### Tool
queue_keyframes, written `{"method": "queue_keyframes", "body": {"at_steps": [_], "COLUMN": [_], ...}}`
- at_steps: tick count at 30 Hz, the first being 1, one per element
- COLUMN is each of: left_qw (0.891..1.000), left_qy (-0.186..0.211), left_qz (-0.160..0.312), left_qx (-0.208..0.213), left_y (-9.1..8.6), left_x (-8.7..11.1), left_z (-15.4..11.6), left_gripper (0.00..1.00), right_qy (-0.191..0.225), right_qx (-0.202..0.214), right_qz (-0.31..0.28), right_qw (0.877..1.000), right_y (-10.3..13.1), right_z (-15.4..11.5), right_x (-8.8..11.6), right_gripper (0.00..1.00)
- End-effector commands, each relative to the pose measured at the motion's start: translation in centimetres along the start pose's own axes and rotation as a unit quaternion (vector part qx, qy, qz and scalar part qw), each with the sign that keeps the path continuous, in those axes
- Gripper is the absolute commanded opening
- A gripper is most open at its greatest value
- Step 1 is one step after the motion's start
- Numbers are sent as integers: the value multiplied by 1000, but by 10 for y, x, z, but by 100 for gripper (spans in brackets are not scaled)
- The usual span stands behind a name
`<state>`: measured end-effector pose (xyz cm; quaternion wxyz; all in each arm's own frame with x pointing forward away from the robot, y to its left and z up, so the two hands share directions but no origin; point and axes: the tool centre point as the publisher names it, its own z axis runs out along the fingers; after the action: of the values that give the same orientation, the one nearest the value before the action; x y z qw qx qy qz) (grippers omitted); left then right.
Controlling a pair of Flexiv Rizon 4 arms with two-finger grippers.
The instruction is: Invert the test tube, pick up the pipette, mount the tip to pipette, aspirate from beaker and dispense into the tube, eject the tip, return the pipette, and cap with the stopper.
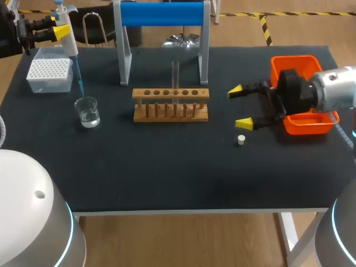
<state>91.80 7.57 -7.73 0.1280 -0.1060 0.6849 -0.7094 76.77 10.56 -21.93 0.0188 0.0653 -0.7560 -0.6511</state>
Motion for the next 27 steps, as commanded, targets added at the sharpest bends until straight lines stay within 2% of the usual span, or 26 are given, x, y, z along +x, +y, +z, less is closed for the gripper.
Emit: {"method": "queue_keyframes", "body": {"at_steps": [1, 7, 14, 20, 27], "left_qw": [1000, 1000, 1000, 1000, 1000], "left_qy": [2, 2, 2, 2, 2], "left_qz": [1, 1, 1, 1, 1], "left_qx": [1, 1, 1, 1, 1], "left_y": [0, 0, 0, 0, 0], "left_x": [0, 0, 0, 0, 0], "left_z": [-1, -1, -1, -1, -1], "left_gripper": [0, 0, 0, 0, 0], "right_qy": [8, 15, -6, -39, -63], "right_qx": [19, 37, 62, 90, 99], "right_qz": [-2, -6, -7, -1, 18], "right_qw": [1000, 999, 998, 995, 993], "right_y": [10, 18, 24, 21, 13], "right_z": [44, 95, 142, 172, 194], "right_x": [5, 11, 8, -3, -19], "right_gripper": [100, 100, 100, 100, 100]}}
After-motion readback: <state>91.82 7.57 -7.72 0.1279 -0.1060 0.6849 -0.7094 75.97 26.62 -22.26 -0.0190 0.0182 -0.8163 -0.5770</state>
